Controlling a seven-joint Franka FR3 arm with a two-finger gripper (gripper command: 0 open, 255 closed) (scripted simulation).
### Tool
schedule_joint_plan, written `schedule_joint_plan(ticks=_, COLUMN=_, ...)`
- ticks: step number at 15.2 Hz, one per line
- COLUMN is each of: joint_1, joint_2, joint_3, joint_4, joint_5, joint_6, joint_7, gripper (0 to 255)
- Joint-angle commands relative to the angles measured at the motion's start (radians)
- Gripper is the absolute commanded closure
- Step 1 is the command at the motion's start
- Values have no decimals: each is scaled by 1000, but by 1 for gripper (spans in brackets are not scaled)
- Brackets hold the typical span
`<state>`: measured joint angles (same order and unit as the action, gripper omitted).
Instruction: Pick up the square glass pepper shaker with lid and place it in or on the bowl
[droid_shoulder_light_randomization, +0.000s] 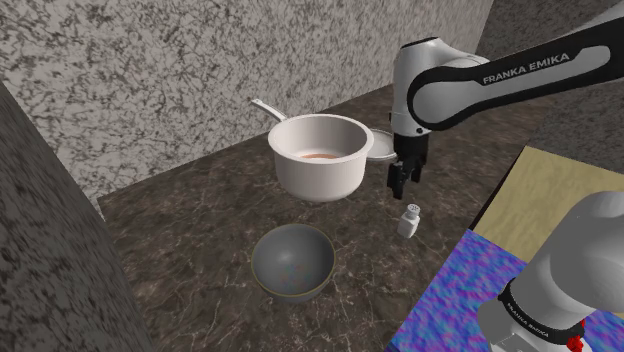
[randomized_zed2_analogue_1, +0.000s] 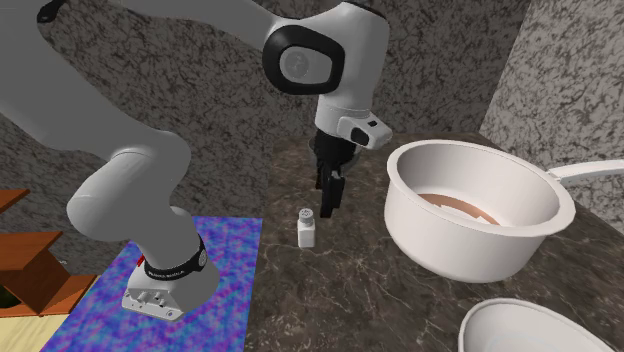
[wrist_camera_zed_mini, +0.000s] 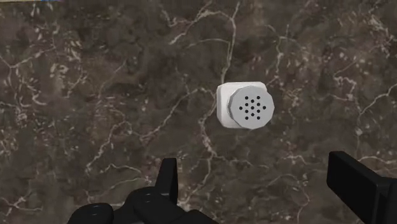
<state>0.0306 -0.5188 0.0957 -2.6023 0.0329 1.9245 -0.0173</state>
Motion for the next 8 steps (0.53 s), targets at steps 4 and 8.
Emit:
schedule_joint_plan(ticks=4, joint_1=12, joint_2=67, joint_3=16, joint_4=-63, joint_5=11, joint_6=71, joint_7=9, gripper=0)
schedule_joint_plan(ticks=8, joint_1=12, joint_2=87, joint_3=18, joint_4=-105, joint_5=12, joint_6=133, joint_7=9, gripper=0)
